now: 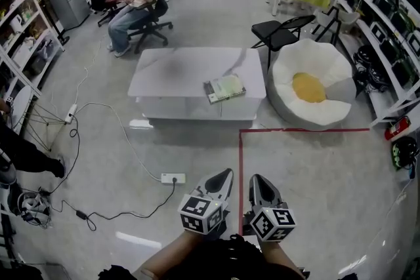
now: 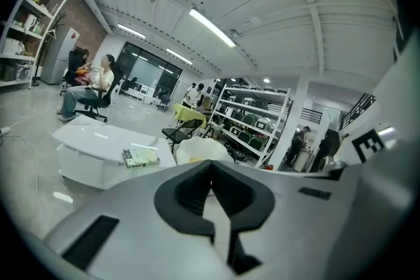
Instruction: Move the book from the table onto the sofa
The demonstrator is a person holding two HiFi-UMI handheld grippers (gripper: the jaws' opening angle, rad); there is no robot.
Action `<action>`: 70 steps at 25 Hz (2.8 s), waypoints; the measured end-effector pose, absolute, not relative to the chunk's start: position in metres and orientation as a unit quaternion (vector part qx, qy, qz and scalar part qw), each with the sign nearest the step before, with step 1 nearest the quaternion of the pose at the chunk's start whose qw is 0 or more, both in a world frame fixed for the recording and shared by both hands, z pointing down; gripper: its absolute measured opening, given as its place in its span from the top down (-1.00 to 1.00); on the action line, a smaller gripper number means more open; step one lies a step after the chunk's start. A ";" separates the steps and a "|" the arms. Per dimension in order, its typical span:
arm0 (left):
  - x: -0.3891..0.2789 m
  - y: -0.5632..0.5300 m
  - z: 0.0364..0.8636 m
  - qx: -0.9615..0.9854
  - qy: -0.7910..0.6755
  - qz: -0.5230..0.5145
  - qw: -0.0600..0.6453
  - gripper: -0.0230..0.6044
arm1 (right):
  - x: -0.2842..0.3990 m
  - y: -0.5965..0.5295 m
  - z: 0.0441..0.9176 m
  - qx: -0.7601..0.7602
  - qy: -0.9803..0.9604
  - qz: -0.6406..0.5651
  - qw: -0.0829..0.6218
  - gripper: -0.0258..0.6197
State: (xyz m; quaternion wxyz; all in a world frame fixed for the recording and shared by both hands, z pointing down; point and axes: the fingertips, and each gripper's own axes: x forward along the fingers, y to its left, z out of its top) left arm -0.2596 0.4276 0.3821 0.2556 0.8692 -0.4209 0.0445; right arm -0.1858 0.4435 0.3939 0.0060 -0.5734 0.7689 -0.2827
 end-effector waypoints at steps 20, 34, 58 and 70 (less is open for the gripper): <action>-0.295 0.343 0.397 0.859 -0.436 0.040 0.266 0.90 | -0.201 0.359 0.406 -0.582 0.761 -0.287 0.013 0.90; -0.285 0.283 0.412 0.847 -0.452 0.035 0.279 0.90 | -0.192 0.288 0.419 -0.569 0.769 -0.291 0.017 0.90; -0.198 0.064 0.433 0.829 -0.467 0.051 0.304 0.90 | -0.106 0.059 0.432 -0.544 0.781 -0.306 0.015 0.90; -0.223 -0.014 0.452 0.796 -0.524 0.051 0.300 0.89 | -0.144 -0.025 0.464 -0.451 0.820 -0.353 -0.009 0.90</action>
